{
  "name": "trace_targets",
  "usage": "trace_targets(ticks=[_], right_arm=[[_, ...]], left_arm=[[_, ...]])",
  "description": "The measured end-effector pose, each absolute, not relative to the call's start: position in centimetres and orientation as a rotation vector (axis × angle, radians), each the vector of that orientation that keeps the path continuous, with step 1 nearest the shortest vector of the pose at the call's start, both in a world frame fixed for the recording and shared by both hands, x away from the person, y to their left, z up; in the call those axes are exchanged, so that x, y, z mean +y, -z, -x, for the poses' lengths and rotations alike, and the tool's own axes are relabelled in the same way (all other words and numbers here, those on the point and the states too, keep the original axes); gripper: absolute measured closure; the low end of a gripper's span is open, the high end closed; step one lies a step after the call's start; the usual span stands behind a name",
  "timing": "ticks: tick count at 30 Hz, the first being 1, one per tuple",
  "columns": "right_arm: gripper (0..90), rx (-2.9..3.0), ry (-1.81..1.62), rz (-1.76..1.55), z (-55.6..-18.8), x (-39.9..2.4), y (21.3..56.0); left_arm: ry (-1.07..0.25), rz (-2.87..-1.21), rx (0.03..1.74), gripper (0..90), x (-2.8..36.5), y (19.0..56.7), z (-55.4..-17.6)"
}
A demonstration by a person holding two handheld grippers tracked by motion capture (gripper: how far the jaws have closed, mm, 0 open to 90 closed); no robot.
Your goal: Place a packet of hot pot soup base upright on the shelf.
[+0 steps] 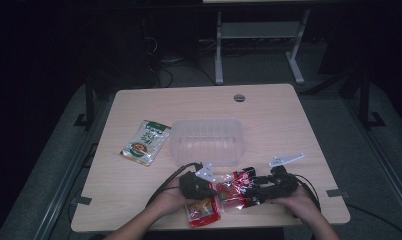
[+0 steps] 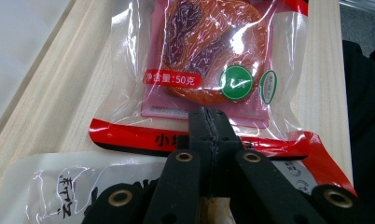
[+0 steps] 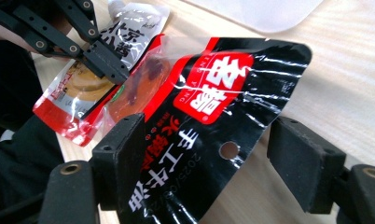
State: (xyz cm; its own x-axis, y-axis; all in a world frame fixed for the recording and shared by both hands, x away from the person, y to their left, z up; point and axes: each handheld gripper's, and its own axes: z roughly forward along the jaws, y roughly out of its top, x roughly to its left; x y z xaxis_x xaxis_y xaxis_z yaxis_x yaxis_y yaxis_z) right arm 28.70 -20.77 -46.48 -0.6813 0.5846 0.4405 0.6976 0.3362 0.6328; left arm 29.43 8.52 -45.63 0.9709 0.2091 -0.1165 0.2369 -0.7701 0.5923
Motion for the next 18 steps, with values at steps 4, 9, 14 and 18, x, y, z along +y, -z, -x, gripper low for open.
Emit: trace_targets(ticks=[4, 9, 14, 18], right_arm=[[35.2, -2.423, 1.262, 1.169, -28.76, -20.76, 46.70], [46.1, -2.414, 1.272, 1.131, -28.69, -20.47, 46.69], [63.7, -2.407, 1.280, 1.096, -28.60, -20.34, 46.42], [70.9, -2.416, 1.307, 1.072, -28.60, -20.29, 46.15]], left_arm=[[0.058, -2.474, 0.312, 89.9, 8.50, 45.64, -29.43], [0.056, -2.473, 0.312, 89.9, 8.49, 45.64, -29.40], [0.057, -2.471, 0.312, 89.9, 8.52, 45.66, -29.42], [0.059, -2.468, 0.313, 89.9, 8.52, 45.68, -29.43]])
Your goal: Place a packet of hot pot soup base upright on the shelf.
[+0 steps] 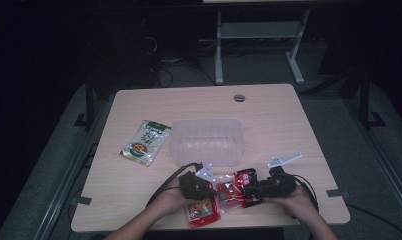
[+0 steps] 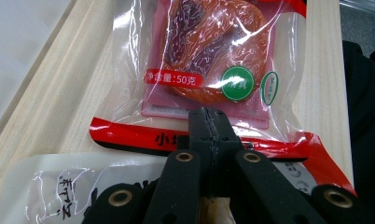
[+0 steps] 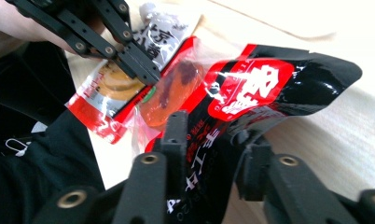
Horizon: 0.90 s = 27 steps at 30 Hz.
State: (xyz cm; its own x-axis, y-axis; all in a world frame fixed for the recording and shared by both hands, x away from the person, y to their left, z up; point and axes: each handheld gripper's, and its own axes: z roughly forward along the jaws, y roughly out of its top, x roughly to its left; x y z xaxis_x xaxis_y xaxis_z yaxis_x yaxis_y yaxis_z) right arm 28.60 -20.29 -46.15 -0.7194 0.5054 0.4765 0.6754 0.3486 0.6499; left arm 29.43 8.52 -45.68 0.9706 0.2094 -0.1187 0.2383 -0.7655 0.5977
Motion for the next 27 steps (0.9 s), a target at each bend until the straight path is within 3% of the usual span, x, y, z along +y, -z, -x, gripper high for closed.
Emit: trace_targets(ticks=[5, 12, 20, 27], right_arm=[[81.4, -2.436, 1.333, 1.033, -29.0, -20.0, 45.5], [89.4, -2.465, 1.328, 0.997, -29.2, -19.6, 44.8], [90.0, -2.460, 1.354, 0.965, -28.9, -19.6, 44.5], [90.0, -2.394, 1.450, 0.970, -28.7, -20.4, 43.6]], left_arm=[[0.060, -2.466, 0.314, 89.9, 8.5, 45.7, -29.4], [0.057, -2.457, 0.313, 90.0, 8.6, 45.7, -29.4], [0.104, -2.445, 0.324, 89.7, 8.8, 45.8, -29.8], [0.118, -2.405, 0.311, 82.3, 9.1, 45.0, -29.5]])
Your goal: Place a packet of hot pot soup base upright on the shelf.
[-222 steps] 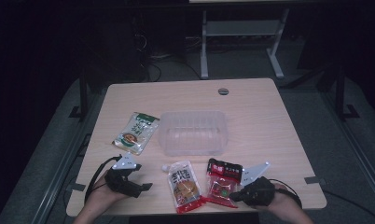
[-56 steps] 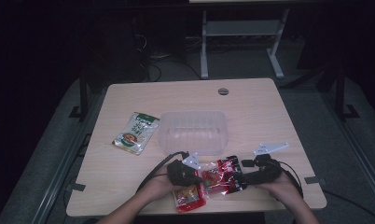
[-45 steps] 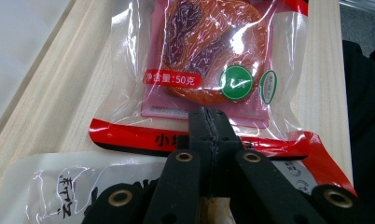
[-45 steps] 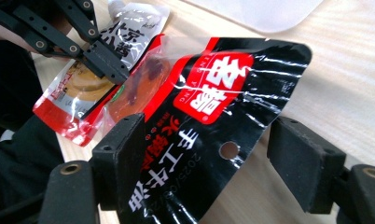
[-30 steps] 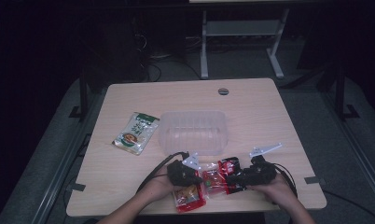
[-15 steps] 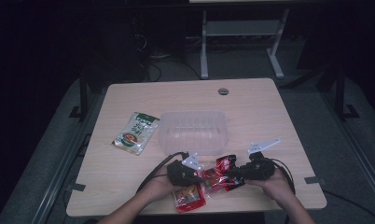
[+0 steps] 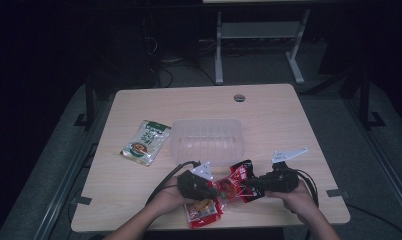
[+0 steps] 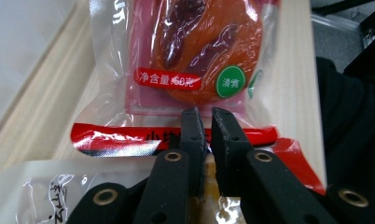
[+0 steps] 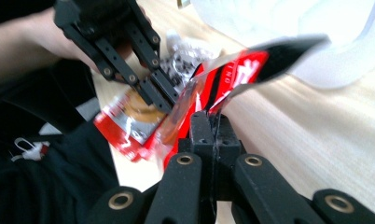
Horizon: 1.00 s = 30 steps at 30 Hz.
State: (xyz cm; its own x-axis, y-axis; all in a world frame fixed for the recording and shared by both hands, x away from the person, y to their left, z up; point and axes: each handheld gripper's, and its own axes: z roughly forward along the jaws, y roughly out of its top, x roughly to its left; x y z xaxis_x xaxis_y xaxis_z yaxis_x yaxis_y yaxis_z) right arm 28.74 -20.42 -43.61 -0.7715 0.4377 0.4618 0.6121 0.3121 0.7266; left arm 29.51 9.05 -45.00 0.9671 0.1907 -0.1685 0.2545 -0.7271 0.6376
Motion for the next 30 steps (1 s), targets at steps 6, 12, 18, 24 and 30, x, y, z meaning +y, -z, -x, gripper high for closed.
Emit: trace_targets(ticks=[6, 12, 18, 24, 30], right_arm=[[90.0, -2.348, 1.535, 0.936, -28.3, -20.7, 42.6], [90.0, -2.326, 1.590, 0.894, -28.0, -20.5, 41.8], [90.0, -2.331, 1.626, 0.868, -27.7, -20.4, 41.1], [90.0, -2.331, 1.639, 0.854, -27.5, -20.4, 40.7], [90.0, -2.324, 1.663, 0.824, -27.3, -20.1, 40.1]], left_arm=[[0.096, -2.377, 0.294, 78.8, 9.6, 44.0, -29.1], [0.079, -2.353, 0.295, 73.7, 10.4, 43.3, -28.9], [0.047, -2.358, 0.290, 66.1, 11.8, 42.5, -28.7], [0.035, -2.347, 0.321, 55.3, 13.6, 41.8, -28.3], [0.008, -2.341, 0.391, 47.9, 16.1, 42.0, -27.7]])
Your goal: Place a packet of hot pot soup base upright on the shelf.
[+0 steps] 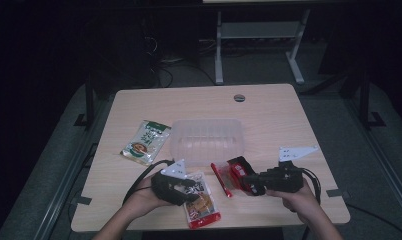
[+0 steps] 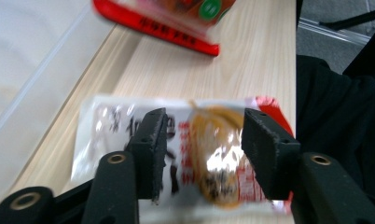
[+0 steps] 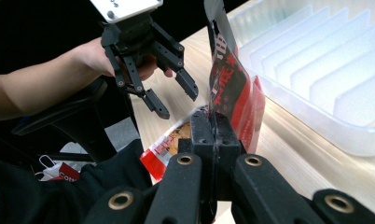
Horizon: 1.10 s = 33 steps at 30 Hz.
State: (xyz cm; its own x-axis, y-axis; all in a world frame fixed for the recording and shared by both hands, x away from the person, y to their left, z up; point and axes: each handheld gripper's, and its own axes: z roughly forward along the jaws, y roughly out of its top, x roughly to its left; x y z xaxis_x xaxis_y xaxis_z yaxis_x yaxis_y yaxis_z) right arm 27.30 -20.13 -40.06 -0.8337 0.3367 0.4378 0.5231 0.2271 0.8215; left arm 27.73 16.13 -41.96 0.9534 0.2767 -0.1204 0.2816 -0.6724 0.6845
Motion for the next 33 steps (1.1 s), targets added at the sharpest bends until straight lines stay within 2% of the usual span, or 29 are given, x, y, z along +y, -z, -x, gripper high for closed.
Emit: trace_targets(ticks=[12, 21, 33], right_arm=[[90.0, -2.323, 1.692, 0.759, -28.4, -19.2, 38.8], [90.0, -2.335, 1.711, 0.736, -29.4, -18.3, 37.7], [90.0, -2.322, 1.756, 0.741, -30.9, -17.8, 36.0]], left_arm=[[-0.067, -2.316, 0.561, 37.9, 21.5, 42.3, -26.6], [-0.102, -2.300, 0.649, 37.1, 24.0, 42.9, -26.0], [-0.131, -2.298, 0.684, 36.3, 25.0, 43.1, -26.0]])
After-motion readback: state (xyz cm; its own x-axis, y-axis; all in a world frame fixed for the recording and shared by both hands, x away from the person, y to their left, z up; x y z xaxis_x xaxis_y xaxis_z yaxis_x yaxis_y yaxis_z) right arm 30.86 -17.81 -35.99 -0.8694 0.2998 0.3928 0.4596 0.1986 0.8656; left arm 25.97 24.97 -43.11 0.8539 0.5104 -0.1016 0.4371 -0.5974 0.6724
